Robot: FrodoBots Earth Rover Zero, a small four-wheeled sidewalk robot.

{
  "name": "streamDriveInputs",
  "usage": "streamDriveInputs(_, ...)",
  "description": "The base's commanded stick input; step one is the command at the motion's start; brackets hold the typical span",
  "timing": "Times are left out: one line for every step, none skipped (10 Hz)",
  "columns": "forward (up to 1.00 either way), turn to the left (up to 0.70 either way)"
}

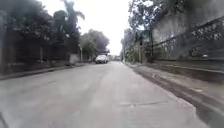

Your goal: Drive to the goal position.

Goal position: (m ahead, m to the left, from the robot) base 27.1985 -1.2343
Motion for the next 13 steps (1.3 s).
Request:
streamDriveInputs(0.85, 0.0)
streamDriveInputs(0.85, 0.0)
streamDriveInputs(0.85, 0.0)
streamDriveInputs(0.85, 0.0)
streamDriveInputs(0.85, 0.0)
streamDriveInputs(0.85, -0.09)
streamDriveInputs(0.85, -0.25)
streamDriveInputs(0.85, -0.3)
streamDriveInputs(0.85, -0.27)
streamDriveInputs(0.85, -0.06)
streamDriveInputs(0.85, 0.0)
streamDriveInputs(0.85, 0.0)
streamDriveInputs(0.85, 0.0)
